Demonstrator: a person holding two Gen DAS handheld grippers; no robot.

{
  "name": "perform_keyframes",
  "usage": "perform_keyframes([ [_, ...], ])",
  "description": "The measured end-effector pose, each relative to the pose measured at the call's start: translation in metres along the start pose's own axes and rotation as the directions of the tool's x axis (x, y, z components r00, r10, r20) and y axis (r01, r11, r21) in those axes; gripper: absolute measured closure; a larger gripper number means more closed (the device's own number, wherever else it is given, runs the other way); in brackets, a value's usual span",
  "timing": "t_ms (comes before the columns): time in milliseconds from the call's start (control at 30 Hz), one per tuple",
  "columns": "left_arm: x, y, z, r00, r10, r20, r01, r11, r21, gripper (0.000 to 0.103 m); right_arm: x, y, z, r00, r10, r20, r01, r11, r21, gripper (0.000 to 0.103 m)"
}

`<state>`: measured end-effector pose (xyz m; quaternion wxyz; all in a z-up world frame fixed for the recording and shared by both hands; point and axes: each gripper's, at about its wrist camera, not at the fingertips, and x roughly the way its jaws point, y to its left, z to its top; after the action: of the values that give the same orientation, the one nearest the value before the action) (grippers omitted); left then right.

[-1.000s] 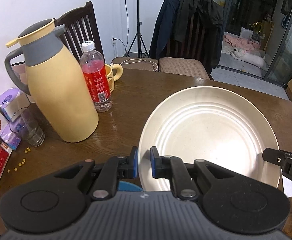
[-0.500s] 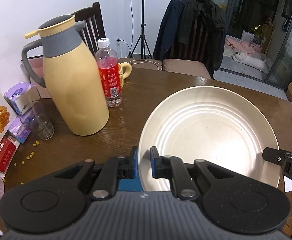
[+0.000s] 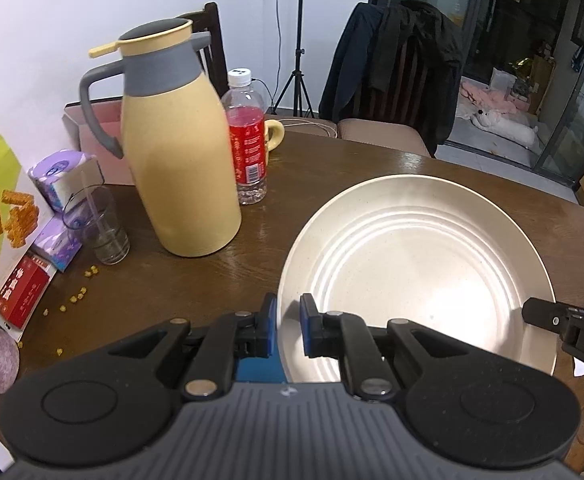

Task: Organize plates and bowls
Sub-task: 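Carry the held cream plate with both grippers past the thermos toward the blue bowl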

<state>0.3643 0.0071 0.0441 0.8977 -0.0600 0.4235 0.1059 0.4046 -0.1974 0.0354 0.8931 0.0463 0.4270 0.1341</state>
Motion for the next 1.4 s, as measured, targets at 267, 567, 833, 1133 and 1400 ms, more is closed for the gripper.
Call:
perform_keyframes([
  [267, -0.007, 0.017, -0.008, 1.0, 0.006, 0.002, -0.006, 1.0, -0.02, 0.091, -0.003, 0.016, -0.011, 1.0, 0.013, -0.005, -0.013, 1.0, -0.016, 0.094],
  [567, -0.014, 0.033, -0.021, 1.0, 0.009, -0.004, -0.01, 0.999, -0.042, 0.091, -0.007, 0.029, -0.023, 0.999, 0.028, -0.017, -0.029, 0.999, -0.022, 0.094],
  [833, -0.021, 0.051, -0.032, 1.0, 0.018, 0.0, -0.018, 0.998, -0.061, 0.091, -0.009, 0.045, -0.033, 0.999, 0.036, -0.022, -0.037, 0.998, -0.045, 0.094],
  [1133, -0.027, 0.069, -0.047, 1.0, 0.025, -0.007, -0.025, 0.996, -0.082, 0.091, -0.011, 0.062, -0.044, 0.999, 0.047, -0.028, -0.049, 0.997, -0.066, 0.094],
  [1400, -0.03, 0.083, -0.058, 0.999, 0.033, -0.014, -0.034, 0.995, -0.094, 0.091, -0.007, 0.071, -0.053, 0.997, 0.061, -0.048, -0.064, 0.995, -0.071, 0.094],
])
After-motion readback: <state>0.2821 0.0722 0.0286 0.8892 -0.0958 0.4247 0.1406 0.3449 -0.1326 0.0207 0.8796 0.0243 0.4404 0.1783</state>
